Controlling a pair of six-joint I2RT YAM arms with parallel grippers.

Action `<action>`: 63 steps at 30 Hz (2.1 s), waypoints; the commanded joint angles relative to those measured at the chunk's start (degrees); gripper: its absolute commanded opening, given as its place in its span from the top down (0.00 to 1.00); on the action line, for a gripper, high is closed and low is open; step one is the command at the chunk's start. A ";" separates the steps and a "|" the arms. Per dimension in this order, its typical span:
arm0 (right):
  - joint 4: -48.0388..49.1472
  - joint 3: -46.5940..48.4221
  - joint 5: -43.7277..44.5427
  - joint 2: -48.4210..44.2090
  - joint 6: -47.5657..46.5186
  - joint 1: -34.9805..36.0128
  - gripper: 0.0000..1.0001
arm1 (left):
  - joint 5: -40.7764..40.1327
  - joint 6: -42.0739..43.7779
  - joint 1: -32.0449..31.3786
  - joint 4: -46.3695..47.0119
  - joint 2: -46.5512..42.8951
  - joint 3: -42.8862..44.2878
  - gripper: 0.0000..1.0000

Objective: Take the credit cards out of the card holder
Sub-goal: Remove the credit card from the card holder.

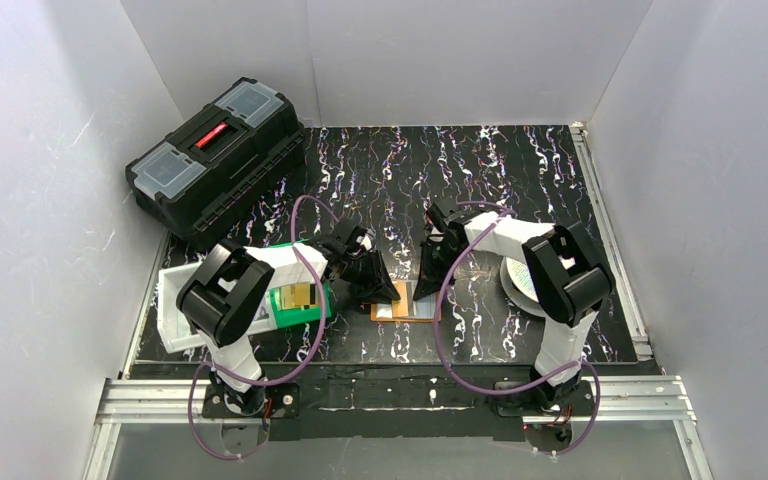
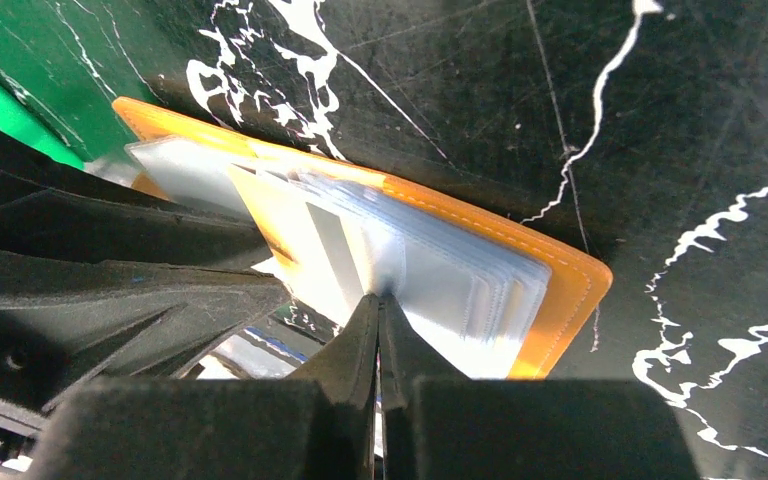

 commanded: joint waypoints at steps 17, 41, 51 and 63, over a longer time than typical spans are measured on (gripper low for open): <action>-8.00 0.90 19.48 12.18 -7.04 3.31 0.99 | -9.09 4.31 -0.32 -13.59 4.03 -2.66 0.63; -6.35 0.28 17.94 10.82 -7.87 3.31 0.99 | 0.01 -10.04 -0.25 7.57 -3.05 -8.19 0.88; -5.21 -0.40 17.03 10.11 -7.55 3.31 0.99 | 0.95 -12.74 -0.27 12.73 -5.14 -9.28 1.00; -2.93 -2.89 16.77 8.53 -5.91 0.86 0.99 | -5.25 -5.64 1.06 -4.87 -11.83 -5.35 1.00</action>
